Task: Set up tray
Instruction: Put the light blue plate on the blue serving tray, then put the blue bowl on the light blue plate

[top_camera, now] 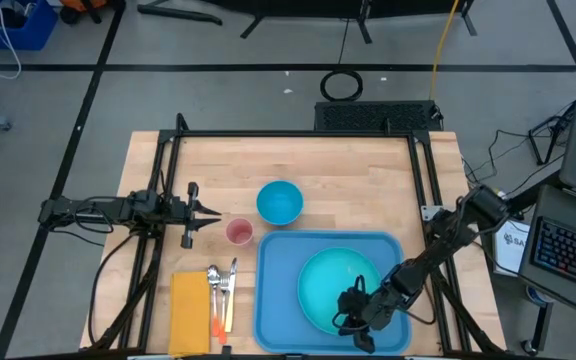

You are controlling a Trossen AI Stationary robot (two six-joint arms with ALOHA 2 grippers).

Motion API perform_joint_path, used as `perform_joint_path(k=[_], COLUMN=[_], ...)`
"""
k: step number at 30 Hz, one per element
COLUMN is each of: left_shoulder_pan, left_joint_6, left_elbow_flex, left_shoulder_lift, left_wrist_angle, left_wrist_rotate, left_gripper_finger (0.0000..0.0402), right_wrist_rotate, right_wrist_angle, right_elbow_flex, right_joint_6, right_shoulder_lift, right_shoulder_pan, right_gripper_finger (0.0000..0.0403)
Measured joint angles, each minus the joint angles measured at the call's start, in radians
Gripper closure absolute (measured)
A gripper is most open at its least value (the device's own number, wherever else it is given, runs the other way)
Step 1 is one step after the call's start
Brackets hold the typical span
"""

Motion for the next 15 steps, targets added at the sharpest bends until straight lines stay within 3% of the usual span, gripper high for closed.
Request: perform_joint_path(k=[15], left_shoulder_pan=[0.000], left_joint_6=[0.000], left_elbow_flex=[0.000], left_shoulder_lift=[0.000], left_wrist_angle=[0.000], left_wrist_rotate=[0.000], left_gripper_finger=[0.0334], right_wrist_rotate=[0.001], right_wrist_angle=[0.077], right_elbow_flex=[0.000], right_joint_6=[-0.074], right_shoulder_lift=[0.009], right_shoulder_pan=[-0.001], right_gripper_finger=[0.0402])
